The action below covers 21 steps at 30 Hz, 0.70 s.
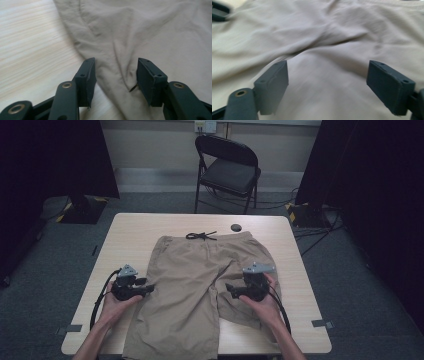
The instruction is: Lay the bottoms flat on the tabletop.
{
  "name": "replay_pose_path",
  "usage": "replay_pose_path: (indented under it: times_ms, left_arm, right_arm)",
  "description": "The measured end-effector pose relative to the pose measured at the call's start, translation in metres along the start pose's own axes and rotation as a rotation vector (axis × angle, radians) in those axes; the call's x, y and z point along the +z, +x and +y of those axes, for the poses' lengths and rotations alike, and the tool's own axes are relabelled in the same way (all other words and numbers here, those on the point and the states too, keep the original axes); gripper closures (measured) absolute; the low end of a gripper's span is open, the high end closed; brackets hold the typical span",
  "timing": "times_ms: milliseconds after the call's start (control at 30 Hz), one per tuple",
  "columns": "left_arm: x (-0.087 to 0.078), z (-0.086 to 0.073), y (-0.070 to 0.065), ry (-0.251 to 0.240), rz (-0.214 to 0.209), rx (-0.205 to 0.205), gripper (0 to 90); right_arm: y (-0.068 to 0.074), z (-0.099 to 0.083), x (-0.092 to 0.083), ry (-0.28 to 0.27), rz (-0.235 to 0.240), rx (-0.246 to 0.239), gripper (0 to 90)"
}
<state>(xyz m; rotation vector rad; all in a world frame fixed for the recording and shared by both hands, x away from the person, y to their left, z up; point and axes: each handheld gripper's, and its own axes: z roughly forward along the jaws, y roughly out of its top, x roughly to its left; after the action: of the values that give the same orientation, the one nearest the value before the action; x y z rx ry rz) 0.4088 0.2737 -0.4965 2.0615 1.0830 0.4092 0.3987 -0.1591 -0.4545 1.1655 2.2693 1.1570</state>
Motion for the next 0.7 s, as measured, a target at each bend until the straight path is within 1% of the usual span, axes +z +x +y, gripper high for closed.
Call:
replay_pose_path:
  times_ms: [33,67,100,133,167,200,233,267,300,333,367,400,433,467,500,533,567,600,633,667,700]
  left_arm:
    - [-0.001,-0.001,0.004,-0.013,-0.021,-0.027,47.1]
    - [-0.001,-0.001,0.004,-0.013,-0.021,-0.027,47.1]
    - [-0.001,-0.002,0.005,-0.017,-0.017,-0.040,47.1]
    - [-0.002,-0.002,0.006,-0.012,-0.001,-0.029,47.2]
    - [-0.002,-0.002,0.007,-0.014,-0.003,-0.022,47.2]
    - [-0.002,-0.003,0.007,-0.016,-0.003,-0.031,47.2]
    - [-0.003,-0.002,0.008,-0.011,0.012,-0.040,47.1]
    - [-0.003,-0.002,0.007,-0.014,0.004,-0.065,45.4]
    - [-0.004,-0.002,0.008,-0.011,-0.015,-0.085,43.5]
    - [-0.004,-0.002,0.008,-0.011,-0.015,-0.085,44.9]
    - [-0.006,-0.002,0.008,-0.017,-0.034,-0.098,44.9]
    - [-0.010,-0.001,0.008,-0.046,-0.055,-0.120,47.8]
    - [-0.013,0.000,0.007,-0.071,-0.069,-0.128,50.8]
    - [-0.018,0.003,0.005,-0.093,-0.088,-0.116,50.8]
    - [-0.021,0.006,0.000,-0.106,-0.104,-0.108,52.1]
    - [-0.022,0.008,-0.004,-0.109,-0.131,-0.101,52.1]
    - [-0.017,0.008,-0.013,-0.092,-0.176,-0.082,52.4]
    - [-0.017,0.008,-0.013,-0.092,-0.176,-0.082,52.2]
    - [-0.013,0.008,-0.018,-0.073,-0.167,-0.065,51.3]
    - [-0.008,0.008,-0.021,-0.054,-0.166,-0.046,51.3]
    - [-0.004,0.008,-0.023,-0.039,-0.155,-0.035,49.1]
  right_arm:
    - [0.009,-0.007,-0.007,0.014,0.019,-0.018,17.8]
    - [0.009,-0.007,-0.007,0.014,0.019,-0.018,17.8]
    - [0.014,-0.011,-0.009,0.018,0.033,-0.030,17.9]
    - [0.018,-0.014,-0.012,0.021,0.039,-0.038,18.6]
    - [0.025,-0.021,-0.017,0.026,0.074,-0.036,23.9]
    - [0.025,-0.021,-0.017,0.026,0.074,-0.036,23.9]
    - [0.027,-0.024,-0.018,0.030,0.091,-0.041,25.9]
    - [0.029,-0.028,-0.020,0.035,0.092,-0.052,30.7]
    - [0.030,-0.034,-0.022,0.041,0.110,-0.054,39.6]
    - [0.030,-0.034,-0.022,0.041,0.110,-0.054,39.6]
    - [0.030,-0.037,-0.023,0.051,0.129,-0.051,43.1]
    - [0.029,-0.041,-0.023,0.057,0.153,-0.044,50.1]
    - [0.031,-0.048,-0.021,0.085,0.184,-0.051,56.8]
    - [0.031,-0.048,-0.021,0.085,0.184,-0.051,56.8]
    - [0.033,-0.053,-0.018,0.105,0.194,-0.065,58.0]
    - [0.033,-0.053,-0.018,0.105,0.194,-0.065,58.0]
    - [0.036,-0.054,-0.014,0.117,0.185,-0.089,52.2]
    - [0.036,-0.054,-0.014,0.117,0.185,-0.089,52.2]
    - [0.039,-0.053,-0.011,0.123,0.174,-0.105,44.5]
    - [0.039,-0.053,-0.011,0.123,0.174,-0.105,44.5]
    - [0.042,-0.053,-0.009,0.129,0.168,-0.128,41.1]
